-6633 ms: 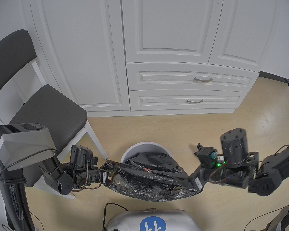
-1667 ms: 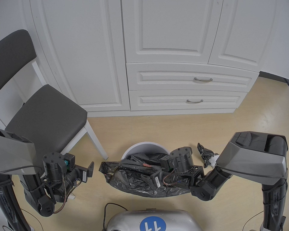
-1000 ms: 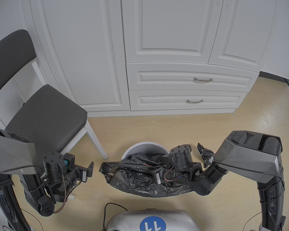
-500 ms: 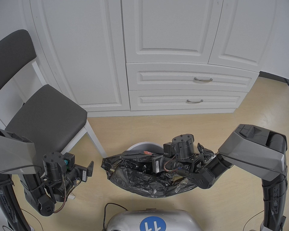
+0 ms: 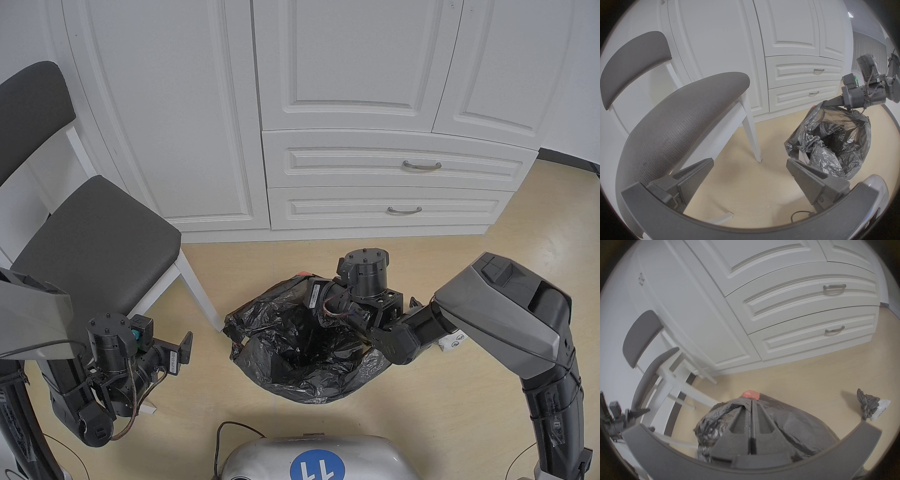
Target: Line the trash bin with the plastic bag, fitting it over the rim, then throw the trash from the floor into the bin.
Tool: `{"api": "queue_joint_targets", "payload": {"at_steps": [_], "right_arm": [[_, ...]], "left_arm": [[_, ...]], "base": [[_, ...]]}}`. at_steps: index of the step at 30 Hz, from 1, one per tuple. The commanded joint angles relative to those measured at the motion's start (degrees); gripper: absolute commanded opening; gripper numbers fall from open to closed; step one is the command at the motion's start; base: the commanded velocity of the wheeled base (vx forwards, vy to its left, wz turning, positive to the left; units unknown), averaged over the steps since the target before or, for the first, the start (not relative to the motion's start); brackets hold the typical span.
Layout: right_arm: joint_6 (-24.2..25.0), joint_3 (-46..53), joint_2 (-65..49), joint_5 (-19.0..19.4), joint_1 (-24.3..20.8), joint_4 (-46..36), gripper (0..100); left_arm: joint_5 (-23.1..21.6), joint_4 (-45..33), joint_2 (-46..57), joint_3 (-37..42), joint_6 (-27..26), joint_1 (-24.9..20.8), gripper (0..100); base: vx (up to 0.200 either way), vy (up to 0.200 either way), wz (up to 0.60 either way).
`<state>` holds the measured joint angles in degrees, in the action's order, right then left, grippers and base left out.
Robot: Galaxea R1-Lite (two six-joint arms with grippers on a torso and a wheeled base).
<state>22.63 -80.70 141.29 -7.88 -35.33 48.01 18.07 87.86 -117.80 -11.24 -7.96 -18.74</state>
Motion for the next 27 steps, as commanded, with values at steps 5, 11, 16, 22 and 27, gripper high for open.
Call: {"api": "queue_joint_targets", "payload": {"at_steps": [5,11,16,22,27], "right_arm": [[5.32,-12.73,10.67,-2.41,2.46,0.25,0],[9.89,-21.08,14.63,-5.22,2.81,0.77,0],[9.98,-20.02,12.78,-5.31,2.9,1.04,100],[7.7,-7.8,2.85,-3.73,2.81,0.77,100],[2.42,1.34,-5.23,-2.41,2.63,0.51,100]], "left_arm": [[0.04,0.03,-0.33,-0.36,0.05,-0.07,100],[0.13,0.03,-0.06,-0.36,-0.04,-0.51,100],[0.13,0.03,0.11,0.08,-0.13,-0.51,100],[2.94,0.03,-0.5,0.78,-0.13,-3.5,100],[3.55,0.03,-0.42,1.84,-0.13,-5.52,100]], "base": [[0.0,0.0,0.0],[0.0,0.0,0.0],[0.0,0.0,0.0],[0.0,0.0,0.0],[0.0,0.0,0.0]]}}
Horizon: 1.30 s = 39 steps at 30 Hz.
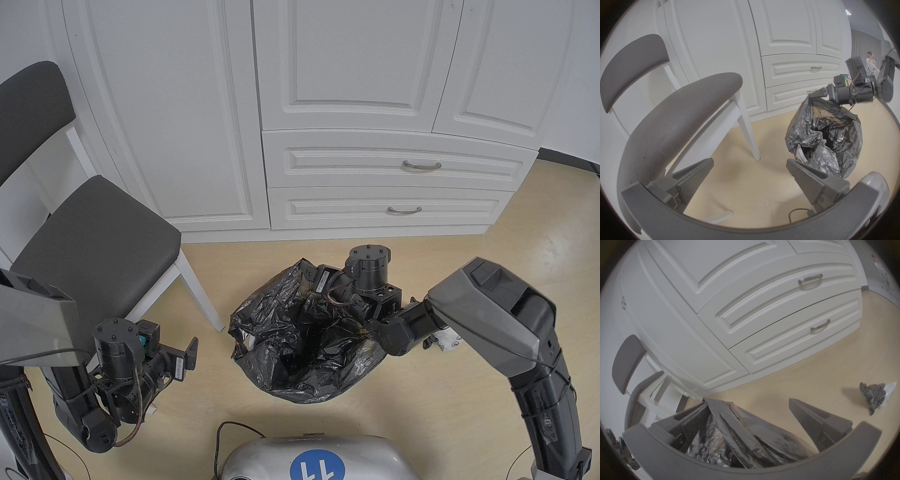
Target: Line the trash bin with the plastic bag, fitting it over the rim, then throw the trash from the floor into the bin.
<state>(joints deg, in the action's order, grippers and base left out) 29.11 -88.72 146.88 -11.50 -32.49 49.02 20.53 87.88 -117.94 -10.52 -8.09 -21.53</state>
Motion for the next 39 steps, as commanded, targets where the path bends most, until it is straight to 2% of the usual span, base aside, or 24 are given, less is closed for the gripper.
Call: {"api": "queue_joint_targets", "payload": {"at_steps": [1,5,9,10,15,20,23,28,30,31,34,39], "right_arm": [[-5.82,13.49,-14.35,1.21,-0.56,-0.24,100],[-8.72,22.45,-22.61,1.12,-0.91,-0.77,100],[-9.78,27.02,-26.65,1.04,-1.09,-0.85,100],[-11.45,30.63,-28.67,0.77,-1.09,-0.94,100],[-14.26,35.02,-28.32,0.42,-1.09,-1.91,100],[-15.75,34.93,-26.91,0.51,-0.47,-7.71,100],[-15.84,34.67,-25.6,0.51,-0.03,-9.91,100],[-15.75,34.58,-22.34,0.51,0.58,-9.12,100],[-15.75,34.41,-21.99,0.51,0.76,-9.12,100],[-15.66,34.32,-20.94,0.51,1.11,-9.03,100],[-15.75,34.32,-19.71,0.25,1.29,-7.97,100],[-15.75,34.76,-17.77,-1.78,1.2,-6.83,100]], "left_arm": [[1.18,0.01,0.08,1.56,0.1,-3.43,100],[1.44,0.1,-0.01,2.35,0.18,-4.84,100],[1.44,0.1,-0.36,2.35,0.36,-4.93,100],[1.44,0.1,-0.27,2.52,0.54,-5.45,100],[0.92,0.1,-0.36,0.85,0.71,-6.6,100],[0.13,-0.08,-0.97,-5.21,0.71,-8.0,100],[-4.01,-0.26,-7.3,-12.59,-0.17,-7.91,100],[-4.97,-3.77,-16.27,-22.79,-5.62,-5.54,100],[-4.97,-3.95,-17.14,-24.2,-5.79,-5.45,100],[-4.88,-5.7,-19.78,-29.29,-6.23,-5.28,100],[-4.97,-9.84,-20.22,-33.25,-6.85,-4.49,100],[-4.8,-11.15,-20.66,-36.33,-6.85,-2.73,100]], "base": [[0.0,0.0,0.0],[0.0,0.0,0.0],[0.0,0.0,0.0],[0.0,0.0,0.0],[0.0,0.0,0.0],[0.0,0.0,0.0],[0.0,0.0,0.0],[0.0,0.0,0.0],[0.0,0.0,0.0],[0.0,0.0,0.0],[0.0,0.0,0.0],[0.0,0.0,0.0]]}}
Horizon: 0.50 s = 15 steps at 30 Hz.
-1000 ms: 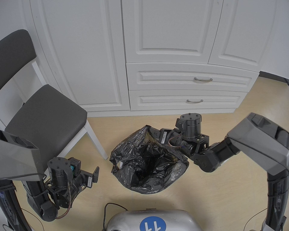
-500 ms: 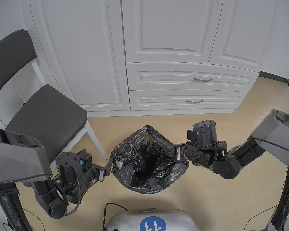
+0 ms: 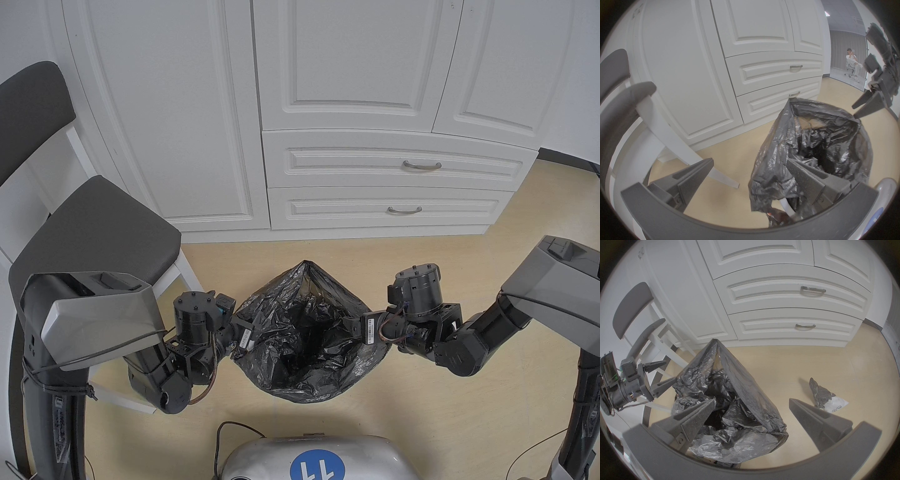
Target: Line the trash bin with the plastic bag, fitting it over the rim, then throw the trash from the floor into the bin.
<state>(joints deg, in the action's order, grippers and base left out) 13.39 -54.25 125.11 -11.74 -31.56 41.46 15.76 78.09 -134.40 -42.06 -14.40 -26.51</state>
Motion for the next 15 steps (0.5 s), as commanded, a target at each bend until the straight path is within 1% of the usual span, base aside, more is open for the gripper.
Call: {"api": "queue_joint_targets", "payload": {"at_steps": [1,4,9,12,15], "right_arm": [[-0.03,0.28,4.44,-2.24,0.36,0.82,100],[0.06,-0.24,5.93,-4.26,0.45,1.08,100],[-0.38,-0.68,6.55,-4.87,1.94,6.09,100],[-0.55,-1.3,6.99,-5.14,2.65,7.23,100],[-0.55,-3.23,8.04,-6.28,3.26,7.41,100]], "left_arm": [[-0.12,-1.45,-4.47,-5.05,-0.54,2.7,100],[-0.21,-1.54,-5.61,-6.63,-0.54,4.19,100],[-0.38,-2.77,-6.66,-8.66,-0.54,5.42,100],[-0.38,-2.95,-7.01,-9.36,-0.54,5.86,100],[0.06,-2.95,-7.98,-10.94,-0.46,6.56,100]], "base": [[0.0,0.0,0.0],[0.0,0.0,0.0],[0.0,0.0,0.0],[0.0,0.0,0.0],[0.0,0.0,0.0]]}}
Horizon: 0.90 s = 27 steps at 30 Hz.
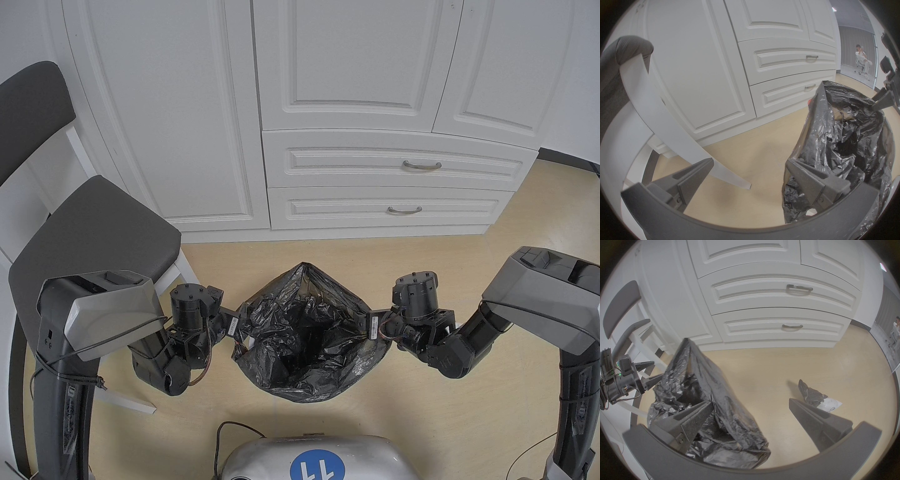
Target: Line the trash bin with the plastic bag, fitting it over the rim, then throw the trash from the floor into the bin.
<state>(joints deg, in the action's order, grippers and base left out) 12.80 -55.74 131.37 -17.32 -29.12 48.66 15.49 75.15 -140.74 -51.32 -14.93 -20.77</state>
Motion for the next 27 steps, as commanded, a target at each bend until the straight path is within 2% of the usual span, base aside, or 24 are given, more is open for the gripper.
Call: {"api": "queue_joint_targets", "payload": {"at_steps": [1,9,14,16,27], "right_arm": [[0.03,-1.75,1.88,-0.78,0.91,0.2,100],[0.12,-4.91,5.48,-1.13,2.4,0.29,100],[0.47,-7.72,9.87,-1.05,2.84,4.86,100],[-0.06,-7.55,11.46,-1.05,2.84,9.34,100],[-0.23,-7.28,11.37,-1.05,2.67,9.78,100]], "left_arm": [[0.33,-0.01,-1.73,-1.85,0.08,0.91,100],[0.41,0.61,-1.64,-2.91,0.08,1.61,100],[0.41,2.98,1.79,0.87,-0.1,-0.41,100],[0.41,3.86,3.98,3.25,-0.1,-2.25,100],[-0.38,5.44,2.4,5.53,-0.1,-4.45,100]], "base": [[0.0,0.0,0.0],[0.0,0.0,0.0],[0.0,0.0,0.0],[0.0,0.0,0.0],[0.0,0.0,0.0]]}}
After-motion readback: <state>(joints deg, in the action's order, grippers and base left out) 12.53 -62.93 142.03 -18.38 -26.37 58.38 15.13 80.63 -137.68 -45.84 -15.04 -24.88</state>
